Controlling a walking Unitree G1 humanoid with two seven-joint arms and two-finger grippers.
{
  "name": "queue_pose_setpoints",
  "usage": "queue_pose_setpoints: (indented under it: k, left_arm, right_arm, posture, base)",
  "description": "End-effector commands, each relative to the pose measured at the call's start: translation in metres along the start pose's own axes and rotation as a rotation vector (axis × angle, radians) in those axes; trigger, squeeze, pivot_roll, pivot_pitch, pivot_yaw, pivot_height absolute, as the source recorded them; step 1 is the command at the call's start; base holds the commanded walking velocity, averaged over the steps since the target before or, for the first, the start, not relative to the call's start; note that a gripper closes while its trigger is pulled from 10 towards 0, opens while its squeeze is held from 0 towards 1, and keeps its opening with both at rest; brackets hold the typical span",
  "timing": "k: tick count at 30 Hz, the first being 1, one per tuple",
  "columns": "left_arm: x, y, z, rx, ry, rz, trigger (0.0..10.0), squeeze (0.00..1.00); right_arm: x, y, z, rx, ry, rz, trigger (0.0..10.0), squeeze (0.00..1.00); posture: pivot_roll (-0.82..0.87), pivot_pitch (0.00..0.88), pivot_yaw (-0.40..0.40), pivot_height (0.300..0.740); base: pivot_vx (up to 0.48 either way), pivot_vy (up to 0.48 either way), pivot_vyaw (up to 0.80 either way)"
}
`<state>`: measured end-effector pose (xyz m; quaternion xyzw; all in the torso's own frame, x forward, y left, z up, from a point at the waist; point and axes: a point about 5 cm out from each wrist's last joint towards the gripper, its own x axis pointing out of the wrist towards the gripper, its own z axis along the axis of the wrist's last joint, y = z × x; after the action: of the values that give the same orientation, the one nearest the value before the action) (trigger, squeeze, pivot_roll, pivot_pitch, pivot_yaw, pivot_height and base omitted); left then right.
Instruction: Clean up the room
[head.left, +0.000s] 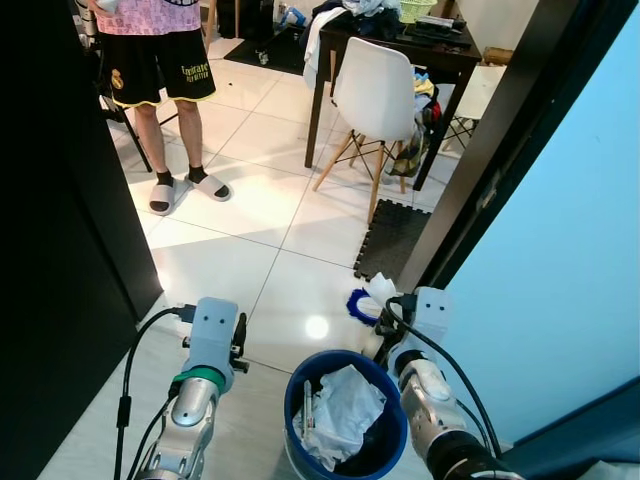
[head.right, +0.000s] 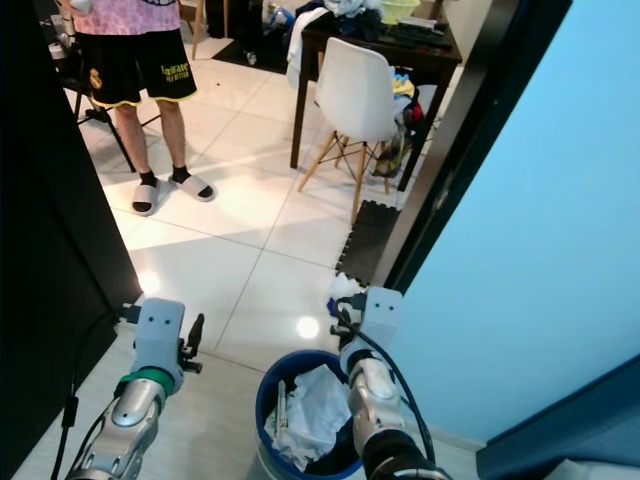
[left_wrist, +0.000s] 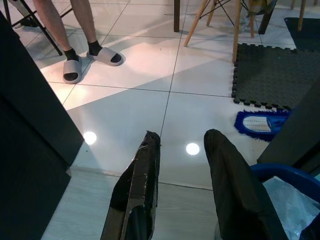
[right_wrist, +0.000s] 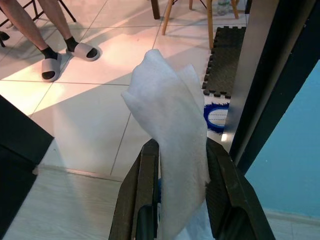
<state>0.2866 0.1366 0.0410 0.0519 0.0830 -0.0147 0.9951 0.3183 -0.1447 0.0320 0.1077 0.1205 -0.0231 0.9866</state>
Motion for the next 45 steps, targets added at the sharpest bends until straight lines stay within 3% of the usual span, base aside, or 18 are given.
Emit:
queue_pose_setpoints:
  k: [1, 5, 6, 7, 8, 12, 13, 32, 38, 45]
  left_arm:
    - [-0.001, -0.004, -0.002, 0.000, 0.017, -0.015, 10.0, 0.00]
    - [0.001, -0.004, -0.001, 0.001, 0.014, -0.018, 10.0, 0.00]
    - [0.001, -0.004, 0.000, 0.002, 0.014, -0.019, 10.0, 0.00]
    - [0.001, -0.004, 0.000, 0.002, 0.014, -0.019, 10.0, 0.00]
    - [0.002, -0.004, 0.000, 0.003, 0.013, -0.020, 10.0, 0.00]
    - [0.003, -0.004, 0.001, 0.003, 0.011, -0.023, 10.0, 0.00]
    - [0.004, -0.004, 0.001, 0.003, 0.011, -0.023, 10.0, 0.00]
    - [0.005, -0.004, 0.002, 0.000, 0.001, -0.026, 10.0, 0.00]
    - [0.003, -0.008, 0.001, -0.011, -0.002, -0.027, 10.0, 0.00]
    - [0.003, -0.008, 0.000, -0.042, 0.003, -0.019, 10.0, 0.00]
  right_arm:
    - [-0.004, -0.007, -0.008, -0.002, 0.034, -0.024, 10.0, 0.00]
    - [-0.005, -0.008, -0.010, 0.017, 0.038, -0.019, 10.0, 0.00]
    - [-0.006, -0.007, -0.011, 0.027, 0.037, -0.011, 10.0, 0.35]
    - [-0.006, -0.007, -0.011, 0.027, 0.037, -0.011, 10.0, 0.35]
    - [-0.007, -0.006, -0.013, 0.038, 0.036, -0.002, 10.0, 1.00]
    - [-0.008, -0.003, -0.015, 0.027, 0.034, 0.004, 10.0, 0.97]
    - [-0.008, -0.002, -0.015, 0.024, 0.033, 0.005, 10.0, 0.00]
    - [-0.017, -0.008, -0.028, 0.005, 0.065, -0.013, 10.0, 0.00]
    - [-0.017, -0.002, -0.015, 0.061, -0.058, 0.033, 10.0, 0.00]
    - [-0.016, 0.001, -0.011, 0.068, -0.075, 0.058, 10.0, 0.00]
  posture:
    - [0.01, 0.000, 0.002, 0.740]
    - [0.01, 0.000, 0.005, 0.740]
    - [0.01, 0.000, 0.008, 0.740]
    - [0.01, 0.000, 0.008, 0.740]
    - [0.01, 0.000, 0.009, 0.740]
    - [0.01, 0.000, 0.009, 0.740]
    - [0.01, 0.000, 0.008, 0.740]
    - [0.01, 0.000, 0.005, 0.740]
    - [0.01, 0.000, 0.004, 0.740]
    - [0.01, 0.000, 0.001, 0.740]
  base:
    - [0.000, 0.000, 0.00]
    - [0.000, 0.000, 0.00]
    - [0.000, 0.000, 0.00]
    - [0.000, 0.000, 0.00]
    - [0.000, 0.000, 0.00]
    - [0.000, 0.000, 0.00]
    - [0.000, 0.000, 0.00]
    - [0.000, 0.000, 0.00]
    - [0.000, 0.000, 0.00]
    - [0.000, 0.000, 0.00]
